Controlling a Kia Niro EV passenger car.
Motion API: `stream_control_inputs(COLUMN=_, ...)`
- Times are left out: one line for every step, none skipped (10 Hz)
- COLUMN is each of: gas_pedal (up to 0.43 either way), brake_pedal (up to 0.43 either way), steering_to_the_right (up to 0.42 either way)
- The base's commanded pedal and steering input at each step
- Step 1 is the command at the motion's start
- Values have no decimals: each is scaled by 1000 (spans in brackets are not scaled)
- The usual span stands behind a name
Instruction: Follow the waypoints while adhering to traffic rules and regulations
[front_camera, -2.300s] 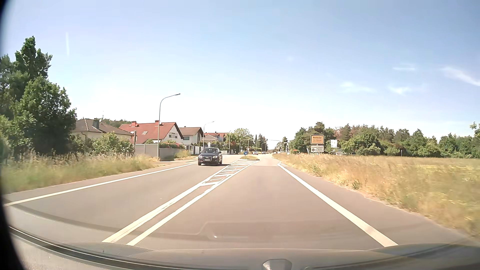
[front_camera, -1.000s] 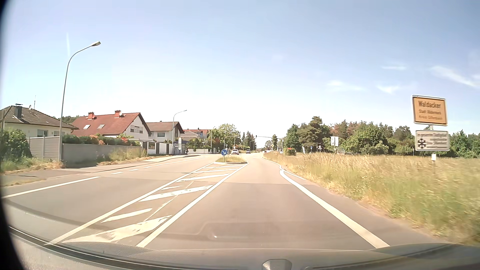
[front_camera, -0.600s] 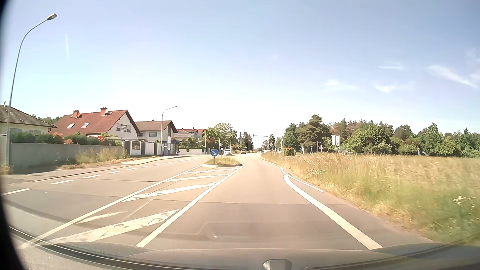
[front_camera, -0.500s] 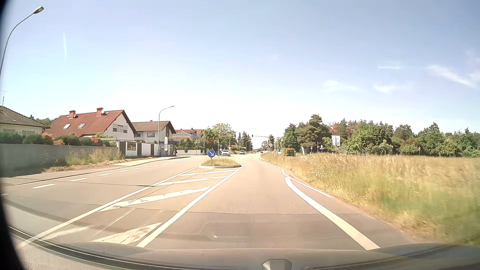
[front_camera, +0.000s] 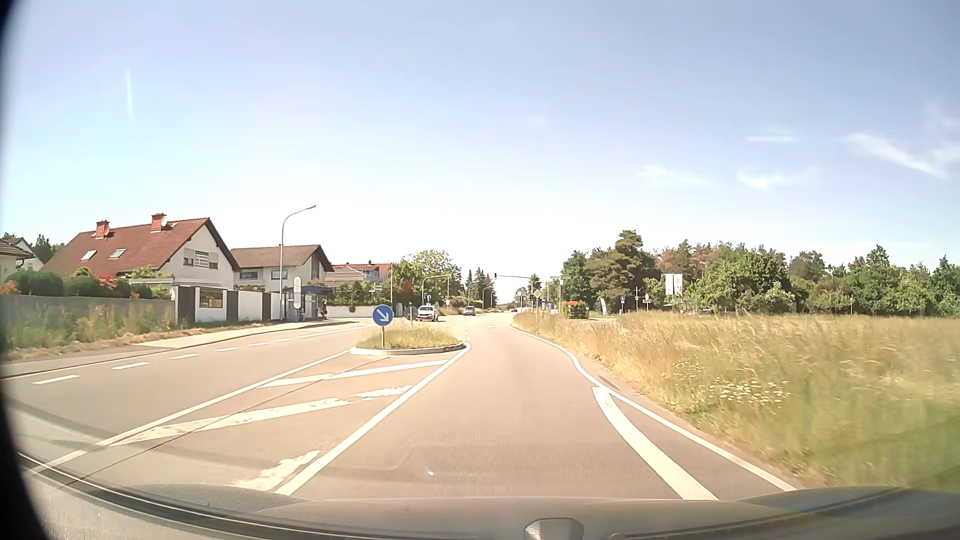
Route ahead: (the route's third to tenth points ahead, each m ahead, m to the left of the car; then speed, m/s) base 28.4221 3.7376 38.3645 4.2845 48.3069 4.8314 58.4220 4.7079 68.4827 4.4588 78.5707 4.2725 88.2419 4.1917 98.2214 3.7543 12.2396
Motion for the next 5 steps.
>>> stream_control_inputs(gas_pedal=0, brake_pedal=30, steering_to_the_right=12)
stream_control_inputs(gas_pedal=0, brake_pedal=30, steering_to_the_right=10)
stream_control_inputs(gas_pedal=0, brake_pedal=30, steering_to_the_right=10)
stream_control_inputs(gas_pedal=0, brake_pedal=30, steering_to_the_right=8)
stream_control_inputs(gas_pedal=0, brake_pedal=30, steering_to_the_right=6)
